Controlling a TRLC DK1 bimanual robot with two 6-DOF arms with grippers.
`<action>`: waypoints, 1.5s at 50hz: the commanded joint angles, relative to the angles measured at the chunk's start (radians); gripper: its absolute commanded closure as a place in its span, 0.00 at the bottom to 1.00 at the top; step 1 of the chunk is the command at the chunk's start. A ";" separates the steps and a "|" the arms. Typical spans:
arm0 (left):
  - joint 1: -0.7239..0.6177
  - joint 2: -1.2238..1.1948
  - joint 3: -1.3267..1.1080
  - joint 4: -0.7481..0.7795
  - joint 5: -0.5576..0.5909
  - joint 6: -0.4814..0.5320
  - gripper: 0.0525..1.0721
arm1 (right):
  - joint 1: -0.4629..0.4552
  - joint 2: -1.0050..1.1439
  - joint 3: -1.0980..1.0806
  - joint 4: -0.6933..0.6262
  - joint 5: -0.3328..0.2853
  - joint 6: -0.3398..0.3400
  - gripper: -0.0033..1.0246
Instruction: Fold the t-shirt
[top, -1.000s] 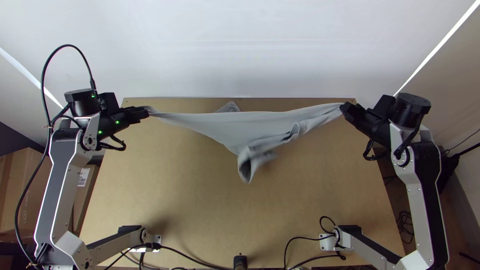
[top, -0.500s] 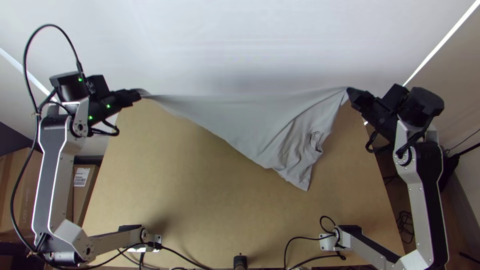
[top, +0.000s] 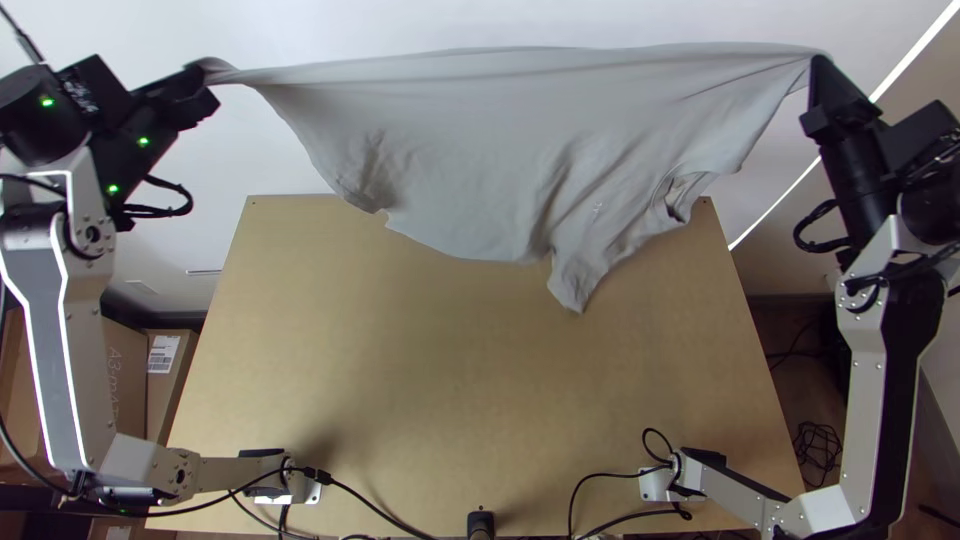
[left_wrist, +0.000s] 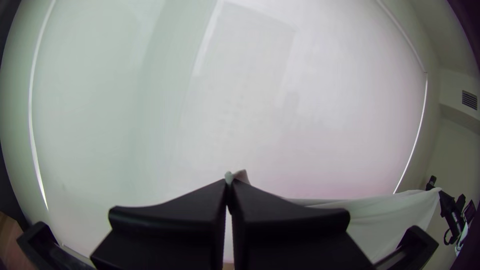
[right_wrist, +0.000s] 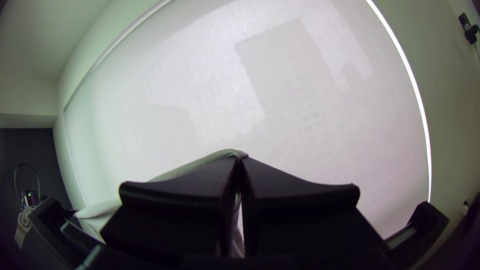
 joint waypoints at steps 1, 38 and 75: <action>0.079 -0.083 0.039 0.011 -0.074 0.023 0.98 | -0.055 -0.087 0.016 0.035 0.061 -0.016 0.97; 0.096 -0.631 -0.110 -0.211 -0.071 0.031 0.98 | 0.064 -0.653 -0.196 -0.172 -0.035 -0.015 0.97; 0.002 -0.710 -1.237 0.116 0.016 -0.010 0.98 | 0.288 -0.513 -0.945 -0.176 -0.032 0.154 0.97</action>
